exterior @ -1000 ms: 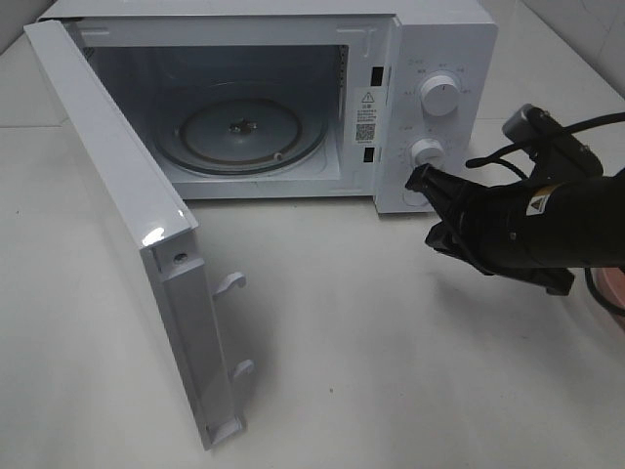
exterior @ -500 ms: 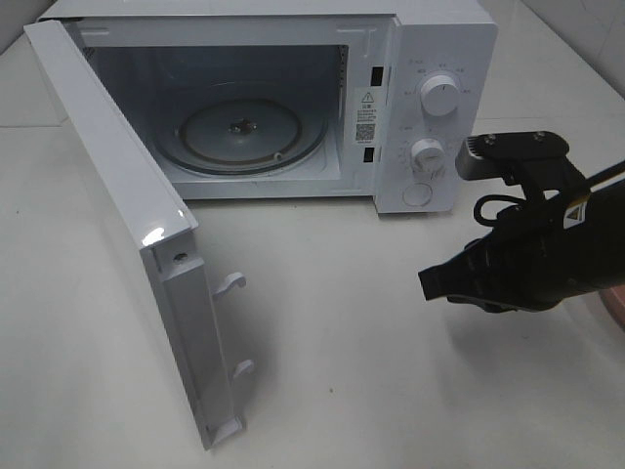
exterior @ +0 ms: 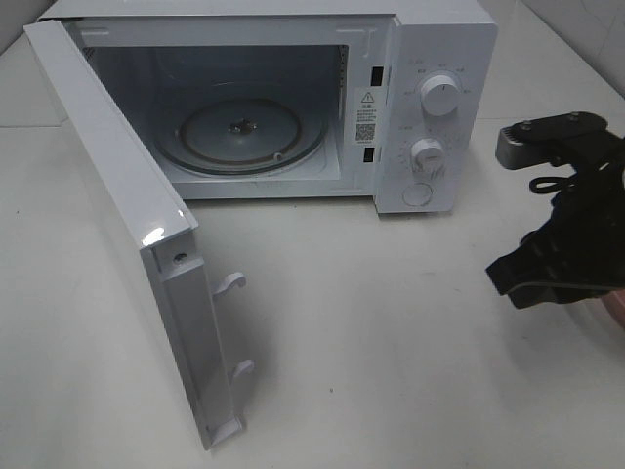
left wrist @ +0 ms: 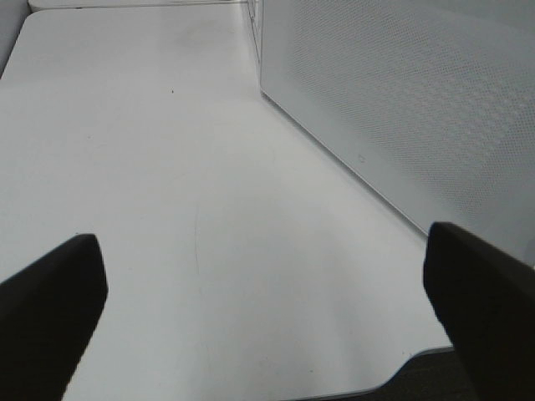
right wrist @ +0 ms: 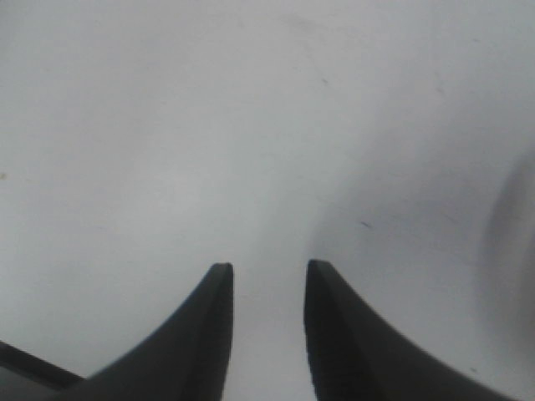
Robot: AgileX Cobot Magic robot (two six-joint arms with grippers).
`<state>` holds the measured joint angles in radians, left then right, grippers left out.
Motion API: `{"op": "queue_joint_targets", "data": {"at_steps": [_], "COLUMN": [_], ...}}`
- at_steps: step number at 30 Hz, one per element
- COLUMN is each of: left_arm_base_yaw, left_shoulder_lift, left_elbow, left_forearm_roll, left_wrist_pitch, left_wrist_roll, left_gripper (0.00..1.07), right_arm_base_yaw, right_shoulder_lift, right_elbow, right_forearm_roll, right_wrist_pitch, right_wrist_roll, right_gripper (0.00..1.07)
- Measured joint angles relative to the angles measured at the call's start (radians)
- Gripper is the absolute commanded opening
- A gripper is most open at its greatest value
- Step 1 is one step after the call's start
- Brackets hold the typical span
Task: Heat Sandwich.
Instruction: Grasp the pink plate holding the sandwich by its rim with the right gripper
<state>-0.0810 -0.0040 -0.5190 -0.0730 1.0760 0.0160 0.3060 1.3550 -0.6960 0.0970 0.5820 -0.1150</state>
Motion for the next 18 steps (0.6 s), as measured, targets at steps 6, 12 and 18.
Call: {"op": "queue_joint_targets", "data": {"at_steps": [6,12,18], "left_arm_base_yaw": [0.000,0.000,0.000], "left_shoulder_lift": [0.000,0.000,0.000], "left_elbow": [0.000,0.000,0.000], "left_forearm_roll": [0.000,0.000,0.000], "left_wrist_pitch": [0.000,0.000,0.000], "left_wrist_roll": [0.000,0.000,0.000], "left_gripper": [0.98,0.98,0.98], "right_arm_base_yaw": [-0.050,-0.076,-0.150], "right_shoulder_lift": [0.000,0.000,0.000], "right_elbow": [-0.024,-0.024,-0.024], "right_forearm_roll": [-0.135,-0.330,-0.363], "right_wrist_pitch": [0.047,0.063,0.069], "right_wrist_roll": [0.065,0.168,0.176], "right_gripper": [0.72,0.94,0.91]}}
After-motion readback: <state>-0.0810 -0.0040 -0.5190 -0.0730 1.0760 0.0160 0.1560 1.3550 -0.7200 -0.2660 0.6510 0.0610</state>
